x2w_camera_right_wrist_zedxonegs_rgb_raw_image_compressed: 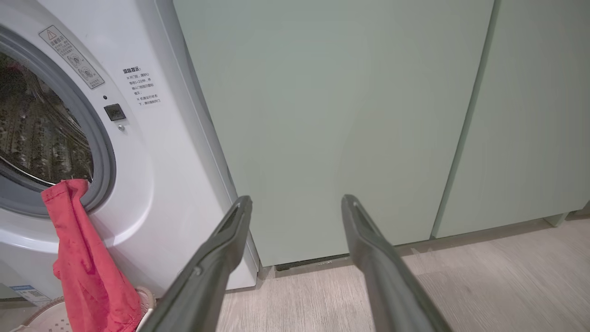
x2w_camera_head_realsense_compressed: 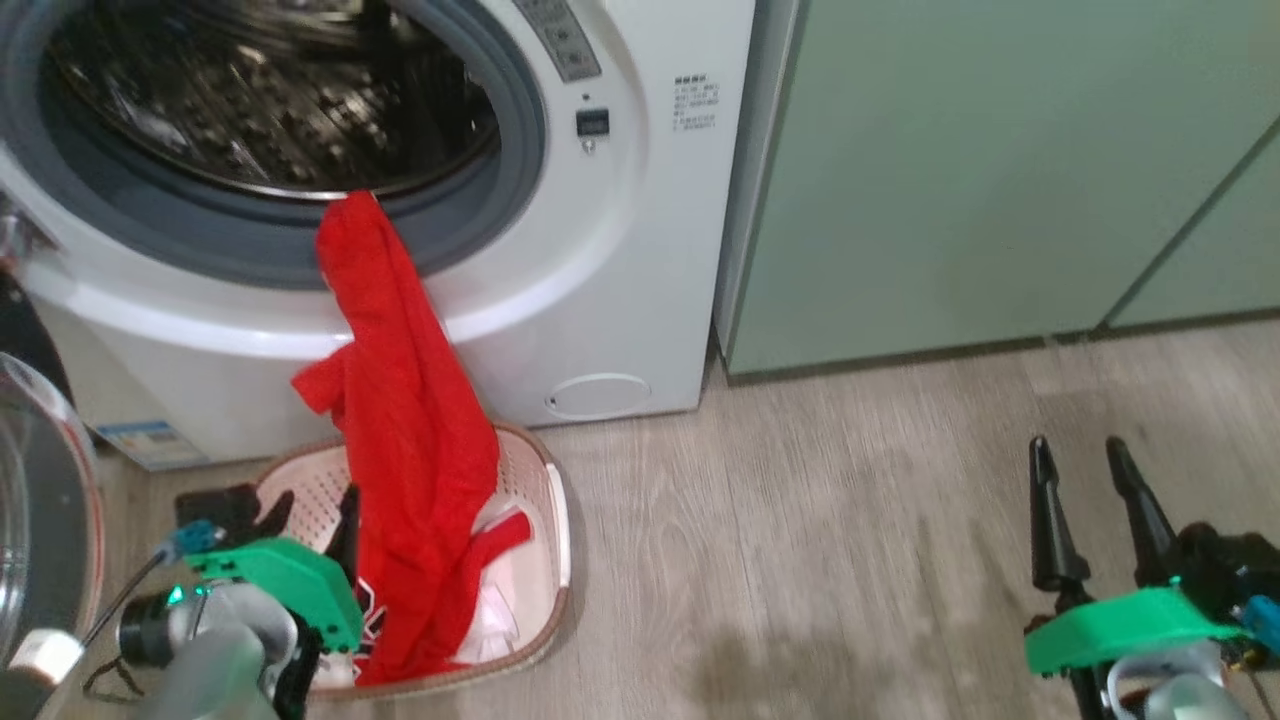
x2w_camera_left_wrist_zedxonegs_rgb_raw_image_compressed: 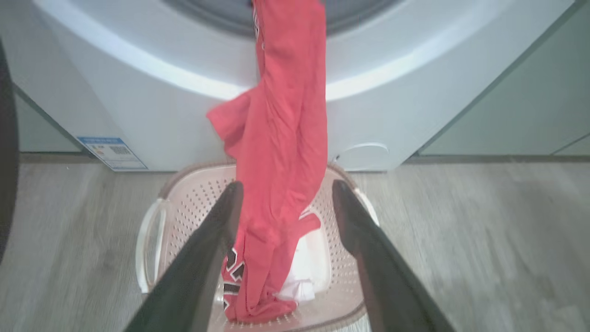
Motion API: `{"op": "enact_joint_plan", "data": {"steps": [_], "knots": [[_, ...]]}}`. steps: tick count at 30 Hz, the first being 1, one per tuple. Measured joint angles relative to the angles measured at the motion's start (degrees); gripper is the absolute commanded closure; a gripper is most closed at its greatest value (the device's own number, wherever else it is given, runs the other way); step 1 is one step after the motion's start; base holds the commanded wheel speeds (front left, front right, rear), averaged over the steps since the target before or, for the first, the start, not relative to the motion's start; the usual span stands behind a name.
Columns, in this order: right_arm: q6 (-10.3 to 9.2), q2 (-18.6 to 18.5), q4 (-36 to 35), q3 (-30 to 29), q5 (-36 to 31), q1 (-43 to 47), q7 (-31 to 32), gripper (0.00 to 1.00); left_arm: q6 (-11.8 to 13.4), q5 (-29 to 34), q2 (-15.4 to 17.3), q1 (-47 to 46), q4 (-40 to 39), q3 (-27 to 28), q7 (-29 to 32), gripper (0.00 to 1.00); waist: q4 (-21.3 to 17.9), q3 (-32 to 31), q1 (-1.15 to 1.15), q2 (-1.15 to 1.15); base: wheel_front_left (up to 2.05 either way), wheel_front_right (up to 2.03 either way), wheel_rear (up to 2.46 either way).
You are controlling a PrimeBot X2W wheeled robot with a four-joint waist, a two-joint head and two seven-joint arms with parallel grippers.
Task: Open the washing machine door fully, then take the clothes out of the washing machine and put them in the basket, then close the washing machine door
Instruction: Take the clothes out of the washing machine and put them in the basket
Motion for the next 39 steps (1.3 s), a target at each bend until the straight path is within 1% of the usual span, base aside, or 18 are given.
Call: {"op": "enact_joint_plan", "data": {"steps": [2, 5, 8, 11, 14, 19, 24, 28, 33, 36, 39], "knots": [[0.0, 0.01, 0.09, 0.03, 0.0, 0.78, 0.0, 0.0, 0.66, 1.2, 0.55, 3.13, -5.58, 2.74, -0.12, 0.0, 0.24, -1.5, 0.0, 0.0, 0.0, 0.0, 0.0], [0.0, 0.02, 0.05, 0.0, 0.02, 1.78, 0.0, 0.0, 2.0, 3.6, 0.45, 9.9, -12.61, 6.46, -0.16, 0.0, 0.67, -3.45, 0.0, 0.0, 0.0, 0.0, 0.0], [0.0, 0.07, 0.04, -0.07, 0.38, 2.55, 0.0, 0.0, 2.42, 5.83, 0.27, 15.59, -17.08, 8.78, -0.16, 0.0, 1.31, -4.53, 0.0, 0.0, 0.0, 0.0, 0.0], [0.0, 0.25, 0.03, -0.09, 0.44, 2.61, 0.0, 0.0, 2.67, 7.35, -0.14, 18.28, -20.47, 11.0, -0.16, 0.0, 1.98, -5.07, 0.0, 0.0, 0.0, 0.0, 0.0], [0.0, 0.49, 0.03, -0.09, 0.44, 2.61, 0.0, 0.0, 2.72, 8.49, -0.73, 18.52, -22.64, 12.61, -0.16, 0.0, 2.48, -5.37, 0.0, 0.0, 0.0, 0.0, 0.0], [0.0, 0.66, 0.03, -0.08, 0.44, 2.62, 0.0, 0.0, 2.54, 9.47, -1.44, 18.56, -23.82, 13.78, -0.16, 0.0, 2.72, -5.66, 0.0, 0.0, 0.0, 0.0, 0.0], [0.0, 0.79, 0.03, 0.03, 0.44, 2.61, 0.0, 0.0, 1.85, 9.71, -2.32, 18.39, -22.34, 13.51, 0.15, 0.0, 2.71, -5.55, 0.0, 0.0, 0.0, 0.0, 0.0], [0.0, 0.78, 0.01, 0.33, 0.44, 2.56, 0.0, 0.0, 1.56, 9.1, -2.4, 15.19, -18.86, 12.28, 6.41, 0.0, 2.57, -4.69, 0.0, 0.0, 0.0, 0.0, 0.0], [0.0, 0.79, -0.18, 0.92, 0.73, 2.0, 0.0, 0.0, 1.62, 8.75, -2.1, 4.86, -15.34, 11.07, 16.1, 0.0, 1.83, -2.07, 0.0, 0.0, 0.0, 0.0, 0.0], [0.0, 0.81, -0.35, 1.1, 0.92, 0.15, 0.0, 0.0, 2.94, 8.75, -1.75, -2.55, -12.47, 10.73, 21.69, 0.0, 1.17, 0.39, 0.0, 0.0, 0.0, 0.0, 0.0], [0.0, 0.92, -0.48, 1.34, 0.92, -2.29, 0.0, 0.0, 4.76, 8.87, -0.88, -9.21, -10.02, 10.5, 24.8, 0.0, 0.26, 3.21, 0.0, 0.0, 0.0, 0.0, 0.0]]}}
